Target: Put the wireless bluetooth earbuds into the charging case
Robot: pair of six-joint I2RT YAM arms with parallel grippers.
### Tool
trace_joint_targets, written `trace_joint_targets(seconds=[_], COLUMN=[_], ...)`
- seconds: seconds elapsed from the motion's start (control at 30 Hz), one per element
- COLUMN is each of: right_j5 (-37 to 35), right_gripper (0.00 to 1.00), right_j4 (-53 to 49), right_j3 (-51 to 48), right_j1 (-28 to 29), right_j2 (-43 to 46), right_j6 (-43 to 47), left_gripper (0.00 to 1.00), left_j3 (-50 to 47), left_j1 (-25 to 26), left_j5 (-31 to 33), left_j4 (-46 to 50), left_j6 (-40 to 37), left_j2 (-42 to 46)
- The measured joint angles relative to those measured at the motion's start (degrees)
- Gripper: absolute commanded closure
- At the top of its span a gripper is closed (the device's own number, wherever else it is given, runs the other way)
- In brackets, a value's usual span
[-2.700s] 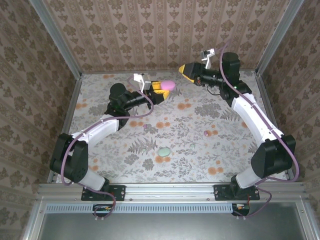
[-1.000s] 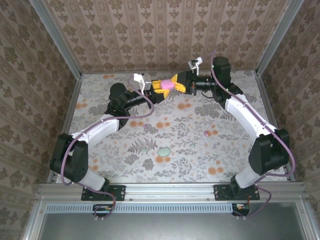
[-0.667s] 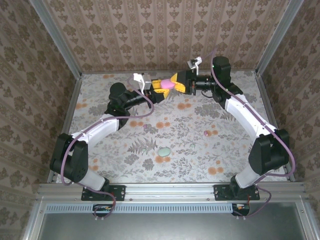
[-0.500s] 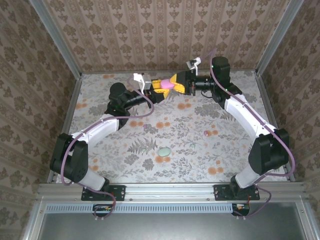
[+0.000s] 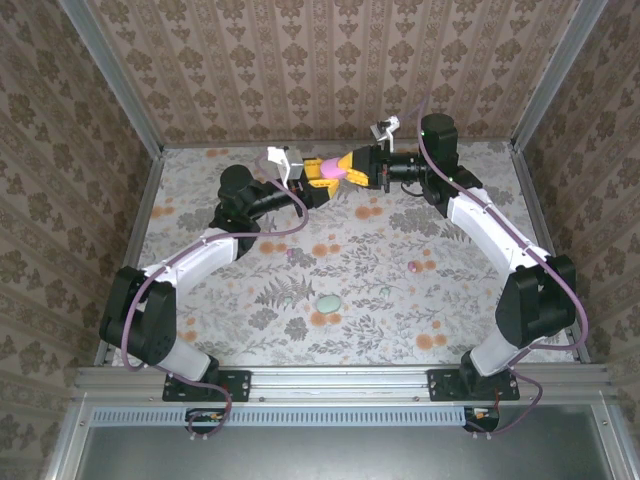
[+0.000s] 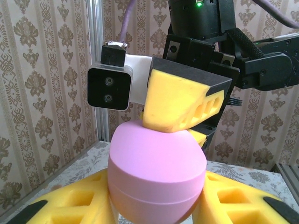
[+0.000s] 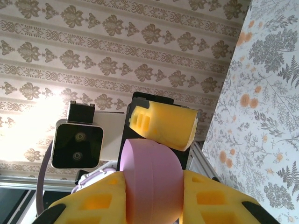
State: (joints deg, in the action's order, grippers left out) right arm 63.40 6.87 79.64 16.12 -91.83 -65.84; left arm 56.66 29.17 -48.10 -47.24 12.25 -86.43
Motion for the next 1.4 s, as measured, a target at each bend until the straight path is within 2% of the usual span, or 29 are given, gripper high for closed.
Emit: trace_joint_targets(seconds=[0.37, 0.63, 0.97, 1.4], right_j5=[-0.2, -0.4, -0.7, -0.8], right_gripper=[0.81, 0.81, 0.81, 0.81], right_j4=[12.3, 14.0, 14.4, 14.4], right_j3=[-3.2, -3.5, -3.8, -4.2], right_j1=[0.2, 0.2, 0.3, 0.3], right_j2=[0.0, 0.0, -0.1, -0.2], right_j6=[-8.6, -10.0, -10.7, -10.7], left_gripper=[0.52, 0.5, 0.43, 0.49], left_j3=[0.0, 0.0, 0.0, 0.0], left_j1=[0.0, 0.0, 0.0, 0.0], left_j5=[0.8, 0.5, 0.4, 0.4], left_j4=[-3.4, -4.0, -4.7, -5.9], left_j6=[2.6, 3.1, 3.8, 4.7], left_j2=[-0.1, -0.8, -1.3, -1.3])
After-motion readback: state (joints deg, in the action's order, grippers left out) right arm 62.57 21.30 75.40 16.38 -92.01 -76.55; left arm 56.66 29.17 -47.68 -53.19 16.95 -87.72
